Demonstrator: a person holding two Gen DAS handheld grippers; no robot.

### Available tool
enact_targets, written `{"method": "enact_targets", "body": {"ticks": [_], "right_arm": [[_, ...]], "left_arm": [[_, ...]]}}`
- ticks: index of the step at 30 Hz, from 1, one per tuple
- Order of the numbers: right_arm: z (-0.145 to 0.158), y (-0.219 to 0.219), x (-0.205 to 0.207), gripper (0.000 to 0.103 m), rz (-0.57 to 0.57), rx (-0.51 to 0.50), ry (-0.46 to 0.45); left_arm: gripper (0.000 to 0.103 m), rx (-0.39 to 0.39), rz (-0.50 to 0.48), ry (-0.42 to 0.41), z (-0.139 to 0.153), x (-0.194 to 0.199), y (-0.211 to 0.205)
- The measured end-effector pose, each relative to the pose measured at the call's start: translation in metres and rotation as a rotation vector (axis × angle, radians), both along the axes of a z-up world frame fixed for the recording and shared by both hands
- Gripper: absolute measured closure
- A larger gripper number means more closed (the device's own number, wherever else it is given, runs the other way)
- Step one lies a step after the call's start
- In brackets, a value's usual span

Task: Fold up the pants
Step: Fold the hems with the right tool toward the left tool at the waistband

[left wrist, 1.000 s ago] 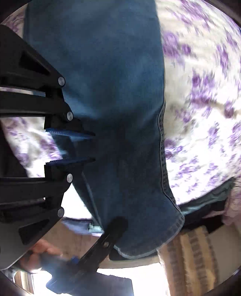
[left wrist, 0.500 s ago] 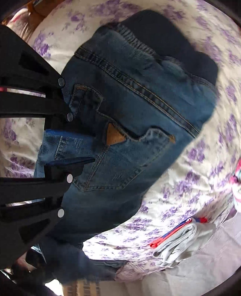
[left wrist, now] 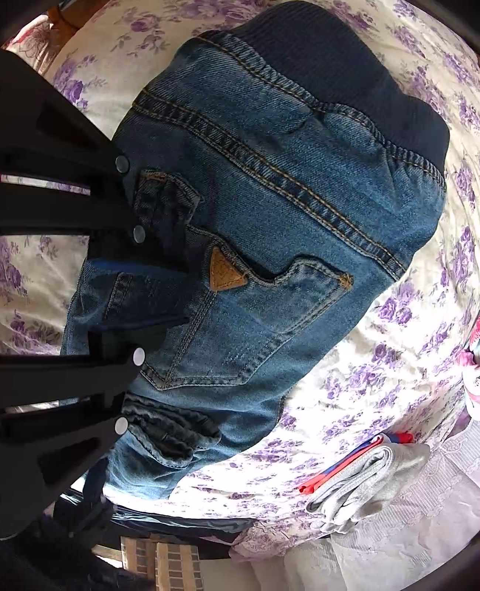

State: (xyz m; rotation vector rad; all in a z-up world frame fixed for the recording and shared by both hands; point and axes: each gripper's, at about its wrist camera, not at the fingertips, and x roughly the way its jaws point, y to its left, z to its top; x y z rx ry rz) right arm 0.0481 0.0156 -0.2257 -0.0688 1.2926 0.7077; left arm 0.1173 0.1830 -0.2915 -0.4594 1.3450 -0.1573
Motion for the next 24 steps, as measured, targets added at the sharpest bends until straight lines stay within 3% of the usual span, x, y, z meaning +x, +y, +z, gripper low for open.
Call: {"method": "enact_targets", "body": {"ticks": [2, 4, 9, 12, 14, 19, 22, 24], "right_arm": [[0.017, -0.005, 0.008, 0.043, -0.020, 0.001, -0.088], [0.021, -0.010, 0.020, 0.088, -0.039, -0.034, -0.131], [-0.006, -0.013, 0.051, 0.088, -0.101, -0.052, -0.122], [-0.041, -0.010, 0.071, 0.088, -0.131, -0.136, -0.065], [-0.049, -0.014, 0.078, 0.089, -0.166, -0.112, -0.045], [-0.041, -0.015, 0.081, 0.088, -0.147, -0.104, -0.025], [-0.022, -0.028, 0.078, 0.085, -0.166, -0.040, 0.009], [0.003, -0.039, 0.064, 0.082, -0.158, 0.001, -0.030]], "left_arm": [[0.084, -0.007, 0.002, 0.004, 0.000, 0.000, 0.001], [0.084, -0.007, 0.003, 0.007, 0.000, 0.001, 0.001], [0.084, -0.007, -0.003, 0.015, 0.000, 0.002, 0.000], [0.084, -0.003, -0.005, 0.018, -0.001, 0.004, -0.002], [0.084, 0.002, -0.013, 0.013, -0.001, 0.005, -0.003], [0.084, -0.036, 0.012, 0.018, 0.002, 0.004, 0.002], [0.084, -0.077, 0.033, -0.007, 0.024, -0.010, 0.010], [0.073, -0.081, 0.046, -0.065, 0.050, -0.026, 0.022]]}}
